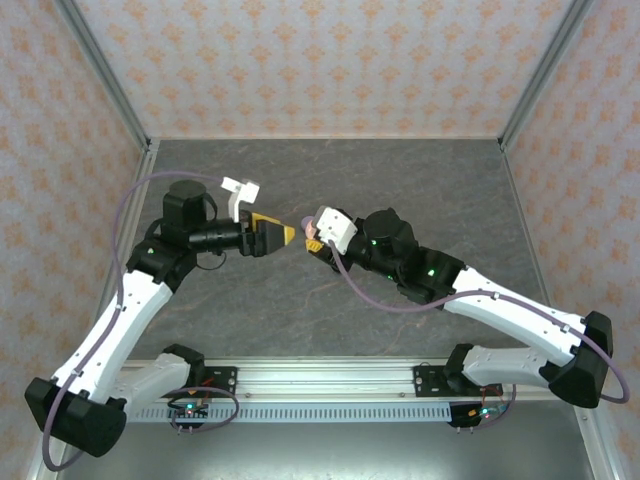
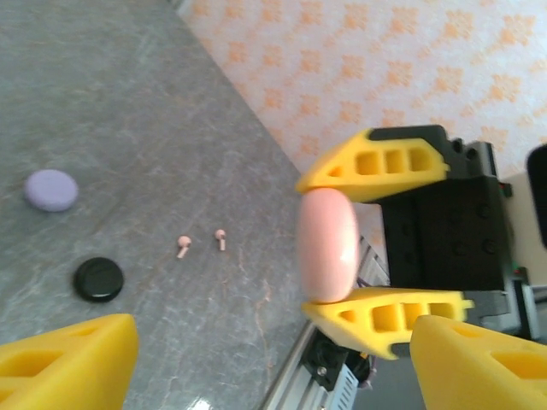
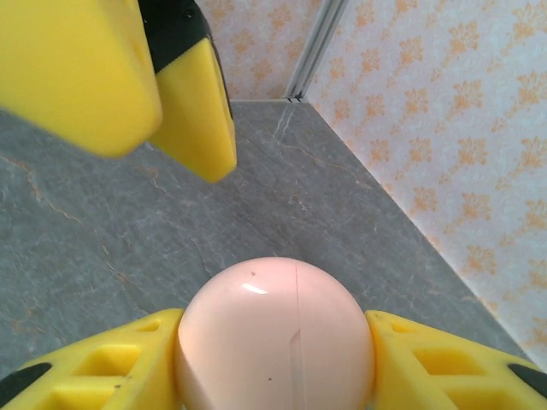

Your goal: Insert the wireless bluetooth earbuds into the charging case

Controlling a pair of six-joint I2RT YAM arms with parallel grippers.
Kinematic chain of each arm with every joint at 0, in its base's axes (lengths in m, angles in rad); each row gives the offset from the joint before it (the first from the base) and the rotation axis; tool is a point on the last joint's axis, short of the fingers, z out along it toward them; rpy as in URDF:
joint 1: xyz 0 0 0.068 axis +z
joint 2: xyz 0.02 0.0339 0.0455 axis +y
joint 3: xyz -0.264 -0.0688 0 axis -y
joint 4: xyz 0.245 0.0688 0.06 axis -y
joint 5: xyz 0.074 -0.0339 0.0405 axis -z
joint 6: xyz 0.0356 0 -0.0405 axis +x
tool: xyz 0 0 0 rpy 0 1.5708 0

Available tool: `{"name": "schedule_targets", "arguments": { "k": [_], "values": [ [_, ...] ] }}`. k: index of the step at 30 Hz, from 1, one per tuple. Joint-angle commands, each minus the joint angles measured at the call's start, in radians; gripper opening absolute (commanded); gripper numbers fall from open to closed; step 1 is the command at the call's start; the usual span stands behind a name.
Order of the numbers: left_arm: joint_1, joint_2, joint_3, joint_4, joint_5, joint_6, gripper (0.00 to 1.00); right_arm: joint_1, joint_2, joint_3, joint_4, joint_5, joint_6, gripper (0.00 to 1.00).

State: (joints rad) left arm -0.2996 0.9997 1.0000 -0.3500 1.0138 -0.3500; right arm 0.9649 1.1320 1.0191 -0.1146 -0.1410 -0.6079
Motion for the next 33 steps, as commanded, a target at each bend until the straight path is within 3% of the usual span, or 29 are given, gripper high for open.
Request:
{"name": "schedule_targets", "arguments": {
  "k": [1, 6, 12, 26, 29, 33],
  "values": [
    [-0.05, 0.033, 0.047, 0.084, -0.01, -0.005, 0.81, -0.008, -0.003, 0.012, 0.032, -0.03, -0.079, 0.51],
    [-0.107, 0.083, 0.068, 0.102, -0.023, 0.003, 0.74, -0.009, 0.013, 0.023, 0.033, -0.034, -0.089, 0.51],
    [-0.158, 0.136, 0.086, 0.097, -0.018, 0.023, 0.55, -0.009, 0.022, 0.033, 0.029, -0.045, -0.092, 0.5],
    [-0.173, 0.15, 0.085, 0.027, -0.006, 0.082, 0.19, -0.033, 0.023, 0.034, 0.03, -0.035, -0.038, 0.52],
    [-0.174, 0.138, 0.087, 0.012, -0.015, 0.098, 0.15, -0.054, 0.015, 0.045, -0.005, -0.056, -0.005, 0.58],
    [-0.173, 0.118, 0.083, 0.023, -0.055, 0.113, 0.12, -0.092, -0.022, 0.043, -0.066, -0.128, 0.066, 0.74]
  ]
}}
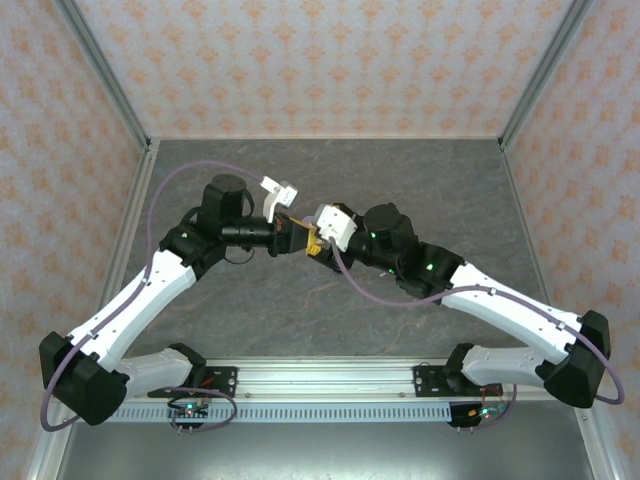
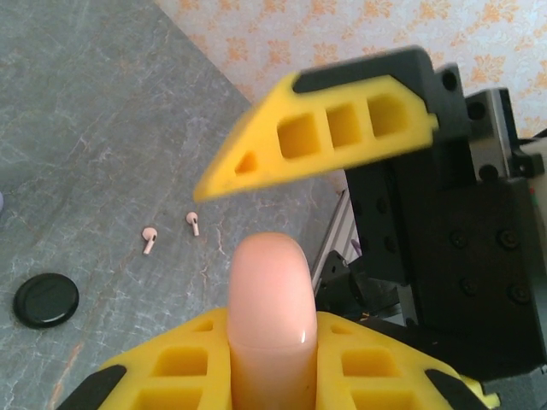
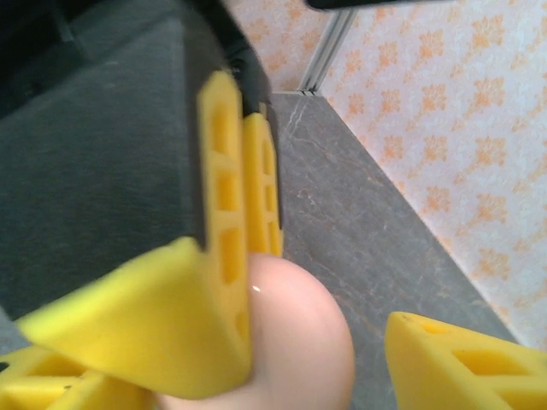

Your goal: Insert the wireless bluetooth earbuds into the charging case

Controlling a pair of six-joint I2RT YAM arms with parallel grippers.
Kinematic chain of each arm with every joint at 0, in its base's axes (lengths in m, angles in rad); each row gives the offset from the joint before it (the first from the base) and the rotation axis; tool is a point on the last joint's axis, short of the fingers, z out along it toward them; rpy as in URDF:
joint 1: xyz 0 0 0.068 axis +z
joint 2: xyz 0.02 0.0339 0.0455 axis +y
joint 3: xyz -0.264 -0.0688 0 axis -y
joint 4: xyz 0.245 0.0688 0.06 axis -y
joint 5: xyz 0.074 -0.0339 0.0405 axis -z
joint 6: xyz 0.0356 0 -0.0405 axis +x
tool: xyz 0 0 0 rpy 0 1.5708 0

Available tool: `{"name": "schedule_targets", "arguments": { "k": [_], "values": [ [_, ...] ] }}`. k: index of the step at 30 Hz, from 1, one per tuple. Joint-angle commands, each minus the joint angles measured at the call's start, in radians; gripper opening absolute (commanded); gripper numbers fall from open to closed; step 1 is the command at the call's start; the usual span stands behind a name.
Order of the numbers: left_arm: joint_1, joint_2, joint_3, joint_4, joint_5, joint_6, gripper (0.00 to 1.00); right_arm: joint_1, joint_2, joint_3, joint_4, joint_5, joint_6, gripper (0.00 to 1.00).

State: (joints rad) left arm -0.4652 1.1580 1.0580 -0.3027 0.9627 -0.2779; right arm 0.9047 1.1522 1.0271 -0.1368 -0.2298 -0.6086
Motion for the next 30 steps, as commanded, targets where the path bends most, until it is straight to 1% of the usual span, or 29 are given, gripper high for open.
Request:
{"name": "schedule_targets", "arguments": {
  "k": [1, 4, 6, 10, 14, 17, 20, 30],
  "values": [
    [-0.007, -0.043, 0.024, -0.014, -0.015, 0.045, 0.12, -0.041, -0.057, 0.029, -0.061, -0.063, 0.084, 0.8],
    [-0.009, -0.049, 0.012, 0.03, -0.053, 0.055, 0.06, -0.068, -0.115, -0.005, -0.085, -0.122, 0.142, 0.93],
    [-0.01, -0.054, -0.001, 0.066, -0.081, 0.07, 0.06, -0.09, -0.156, -0.031, -0.075, -0.167, 0.198, 0.98],
    [-0.025, -0.067, -0.037, 0.152, -0.11, 0.135, 0.02, -0.137, -0.22, -0.083, 0.015, -0.23, 0.338, 1.0],
    [-0.05, -0.069, -0.04, 0.174, -0.119, 0.22, 0.0, -0.152, -0.225, -0.096, 0.08, -0.222, 0.406, 0.99],
    [-0.065, -0.071, -0.044, 0.181, -0.124, 0.274, 0.0, -0.153, -0.204, -0.083, 0.101, -0.199, 0.418, 0.94],
    [-0.072, -0.073, -0.044, 0.177, -0.126, 0.301, 0.0, -0.155, -0.179, -0.063, 0.099, -0.159, 0.419, 0.86],
    [-0.088, -0.088, -0.059, 0.185, -0.128, 0.328, 0.0, -0.182, -0.114, -0.014, 0.068, -0.123, 0.429, 0.79]
  ]
}}
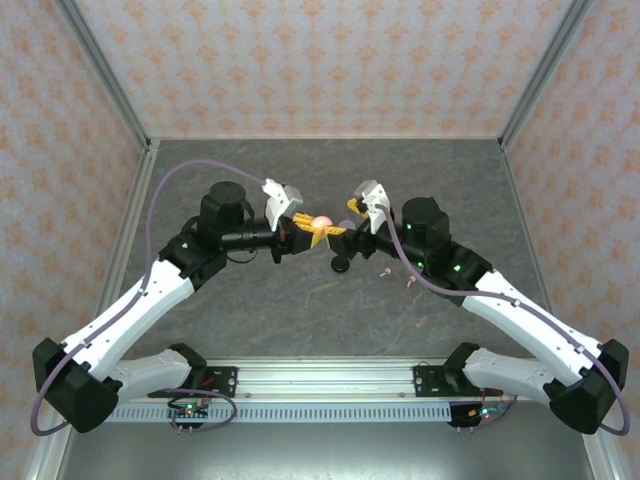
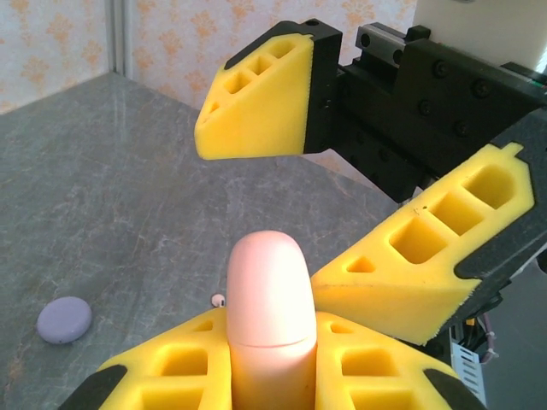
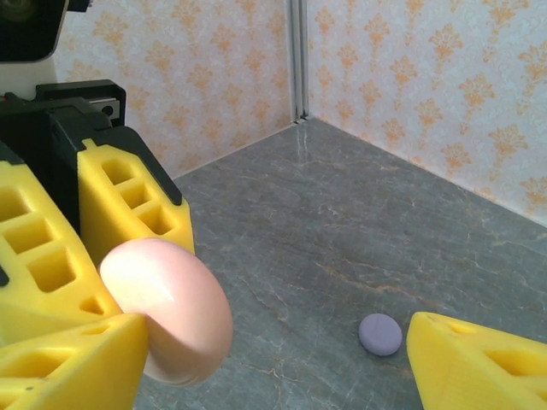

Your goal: Insert the wireless bluetooth earbuds into the charging case

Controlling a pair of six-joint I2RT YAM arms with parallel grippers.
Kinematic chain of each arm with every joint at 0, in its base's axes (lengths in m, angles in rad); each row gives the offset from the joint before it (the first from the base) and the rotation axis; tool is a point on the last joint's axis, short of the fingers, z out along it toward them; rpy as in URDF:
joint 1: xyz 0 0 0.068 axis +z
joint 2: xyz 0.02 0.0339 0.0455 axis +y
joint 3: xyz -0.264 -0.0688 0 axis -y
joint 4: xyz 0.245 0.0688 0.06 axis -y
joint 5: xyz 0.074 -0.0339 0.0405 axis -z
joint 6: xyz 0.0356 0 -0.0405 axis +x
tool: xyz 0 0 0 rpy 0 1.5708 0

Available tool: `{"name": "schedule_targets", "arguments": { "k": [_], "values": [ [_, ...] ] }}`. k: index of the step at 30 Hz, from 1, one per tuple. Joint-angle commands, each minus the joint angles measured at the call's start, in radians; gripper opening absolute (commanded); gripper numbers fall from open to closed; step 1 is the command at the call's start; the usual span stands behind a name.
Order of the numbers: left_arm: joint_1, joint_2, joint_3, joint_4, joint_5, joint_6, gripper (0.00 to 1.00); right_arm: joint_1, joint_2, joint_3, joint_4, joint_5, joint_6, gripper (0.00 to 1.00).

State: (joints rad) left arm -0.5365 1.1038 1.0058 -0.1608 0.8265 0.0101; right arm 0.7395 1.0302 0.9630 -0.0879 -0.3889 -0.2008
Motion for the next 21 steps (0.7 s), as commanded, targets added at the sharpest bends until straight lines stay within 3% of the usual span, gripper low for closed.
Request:
{"name": "schedule_targets", "arguments": {
  "k": [1, 21],
  "values": [
    [-0.019, -0.034, -0.008, 0.038, 0.006, 0.045, 0.0, -0.026, 0.011, 0.055, 0.022, 0.032, 0.028, 0.79],
    [-0.023, -0.057, -0.035, 0.032, -0.049, 0.077, 0.0, -0.078, -0.004, 0.083, -0.046, -0.033, 0.081, 0.8]
  ]
}}
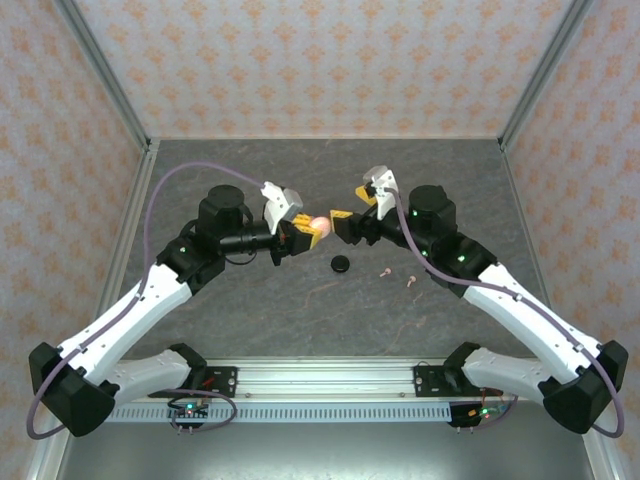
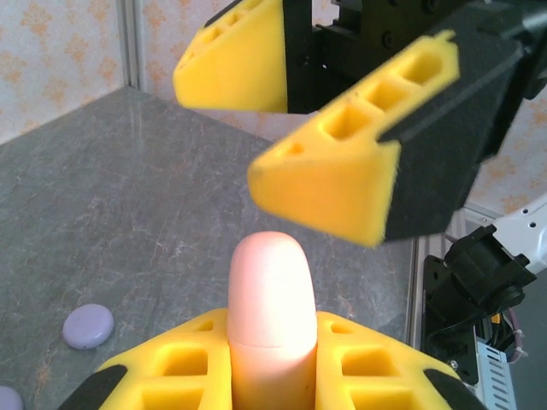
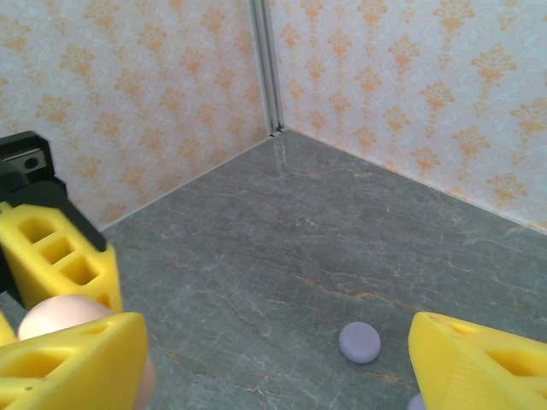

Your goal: Insert the wireless bluetooth earbuds into the charging case

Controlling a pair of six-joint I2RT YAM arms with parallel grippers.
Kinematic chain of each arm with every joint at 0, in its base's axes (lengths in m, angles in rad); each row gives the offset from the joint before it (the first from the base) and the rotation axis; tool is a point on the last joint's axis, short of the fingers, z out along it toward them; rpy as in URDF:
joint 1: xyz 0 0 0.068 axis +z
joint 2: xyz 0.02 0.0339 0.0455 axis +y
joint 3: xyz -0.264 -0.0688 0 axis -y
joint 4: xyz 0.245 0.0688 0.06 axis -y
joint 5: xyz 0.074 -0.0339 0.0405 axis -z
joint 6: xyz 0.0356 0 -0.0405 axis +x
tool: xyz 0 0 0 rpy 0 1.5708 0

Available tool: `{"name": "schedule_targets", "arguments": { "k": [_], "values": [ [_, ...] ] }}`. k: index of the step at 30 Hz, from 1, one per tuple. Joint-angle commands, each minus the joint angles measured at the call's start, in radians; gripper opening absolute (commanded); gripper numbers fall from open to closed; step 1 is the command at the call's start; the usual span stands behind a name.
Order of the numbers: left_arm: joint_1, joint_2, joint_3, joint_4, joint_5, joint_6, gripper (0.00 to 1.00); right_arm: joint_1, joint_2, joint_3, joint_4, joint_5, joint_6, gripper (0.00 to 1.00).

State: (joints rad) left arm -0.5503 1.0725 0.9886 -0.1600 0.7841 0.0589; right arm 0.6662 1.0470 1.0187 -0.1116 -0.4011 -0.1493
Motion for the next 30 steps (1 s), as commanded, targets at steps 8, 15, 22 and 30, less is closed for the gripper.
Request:
{"name": "schedule_targets", "arguments": {
  "k": [8, 15, 22, 30],
  "values": [
    [-0.016, -0.054, -0.059, 0.096, -0.04, 0.049, 0.0, -0.005, -0.065, 0.014, -0.097, -0.116, -0.003, 0.81],
    [-0.029, -0.063, -0.051, 0.074, -0.042, 0.106, 0.0, -0.005, -0.056, 0.019, -0.175, -0.328, -0.177, 0.65],
    [-0.04, -0.094, -0.028, -0.051, -0.031, 0.292, 0.0, -0.005, 0.047, 0.195, -0.452, -0.42, -0.411, 0.52],
    [-0.048, -0.108, -0.041, -0.031, -0.022, 0.353, 0.0, -0.004, 0.131, 0.261, -0.483, -0.539, -0.434, 0.47]
  ]
}}
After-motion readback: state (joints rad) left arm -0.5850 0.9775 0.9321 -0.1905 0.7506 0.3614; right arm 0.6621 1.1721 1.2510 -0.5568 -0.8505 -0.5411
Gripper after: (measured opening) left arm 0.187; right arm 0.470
